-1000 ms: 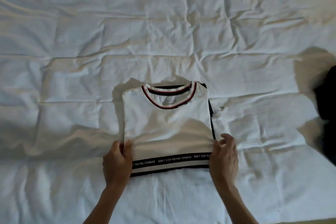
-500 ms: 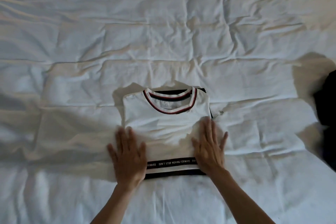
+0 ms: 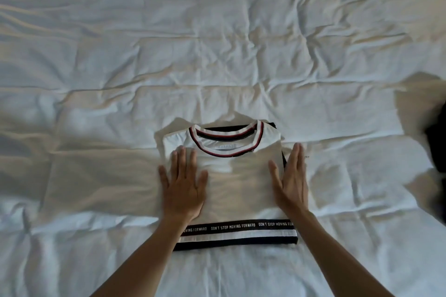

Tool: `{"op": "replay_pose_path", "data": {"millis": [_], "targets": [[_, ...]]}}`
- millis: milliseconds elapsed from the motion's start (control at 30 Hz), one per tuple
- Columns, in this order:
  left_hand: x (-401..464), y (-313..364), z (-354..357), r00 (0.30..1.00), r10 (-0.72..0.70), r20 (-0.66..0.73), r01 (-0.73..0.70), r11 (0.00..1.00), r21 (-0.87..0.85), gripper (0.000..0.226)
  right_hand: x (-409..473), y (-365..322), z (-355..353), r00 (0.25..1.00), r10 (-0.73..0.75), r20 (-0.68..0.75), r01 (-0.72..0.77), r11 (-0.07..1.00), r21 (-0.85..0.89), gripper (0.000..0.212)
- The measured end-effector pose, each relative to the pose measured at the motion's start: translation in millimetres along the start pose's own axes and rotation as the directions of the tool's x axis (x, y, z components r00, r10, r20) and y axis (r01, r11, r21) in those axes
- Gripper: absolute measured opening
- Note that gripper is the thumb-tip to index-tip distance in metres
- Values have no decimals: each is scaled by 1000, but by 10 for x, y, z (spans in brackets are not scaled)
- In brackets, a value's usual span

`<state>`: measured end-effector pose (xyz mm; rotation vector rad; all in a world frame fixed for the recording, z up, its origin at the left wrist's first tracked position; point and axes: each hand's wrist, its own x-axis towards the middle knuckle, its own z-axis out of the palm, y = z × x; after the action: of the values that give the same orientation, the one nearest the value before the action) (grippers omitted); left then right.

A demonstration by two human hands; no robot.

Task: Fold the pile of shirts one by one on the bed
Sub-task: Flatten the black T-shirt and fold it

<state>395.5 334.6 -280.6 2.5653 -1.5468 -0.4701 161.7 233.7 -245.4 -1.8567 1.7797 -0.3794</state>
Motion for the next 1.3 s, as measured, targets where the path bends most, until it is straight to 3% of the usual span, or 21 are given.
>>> {"op": "replay_pose_path", "data": {"millis": [167,300,433,533,633,700,800,867,1000,1133,1300], "targets": [[-20,6,-33,1000,-6,-26,6,1000,-13,71,54,-266,89,991,130,20,-130,992,1,105],[-80,75,-64,954,-274,-121,258,957,-134,88,151,-250,11,982,167,91,-169,985,20,90],[5,67,-139,922,-328,-207,280,932,-229,68,131,-223,-27,971,203,130,-209,977,33,84],[81,46,-240,896,-428,-115,372,868,-330,62,35,-271,0,967,214,139,-221,975,33,73],[130,60,-333,850,-527,1,505,814,-288,58,-41,-277,68,967,197,163,-203,979,20,49],[150,19,-365,863,-505,31,493,825,-276,59,-39,-264,114,961,219,169,-226,974,22,37],[171,-79,-356,910,-404,93,404,813,-419,53,14,-257,137,941,273,200,-285,958,35,28],[170,-129,-349,931,-340,131,355,765,-537,50,34,-268,136,936,281,210,-305,948,88,25],[60,-125,-437,911,-340,231,398,585,-707,54,-70,-373,54,945,272,180,-308,926,220,21],[-29,-51,-807,926,-330,182,346,554,-757,66,-198,-636,-313,959,248,140,-279,918,283,21],[188,256,-2002,969,-246,28,166,562,-810,12,-17,-1376,-1220,994,107,11,-104,926,362,17]]}}
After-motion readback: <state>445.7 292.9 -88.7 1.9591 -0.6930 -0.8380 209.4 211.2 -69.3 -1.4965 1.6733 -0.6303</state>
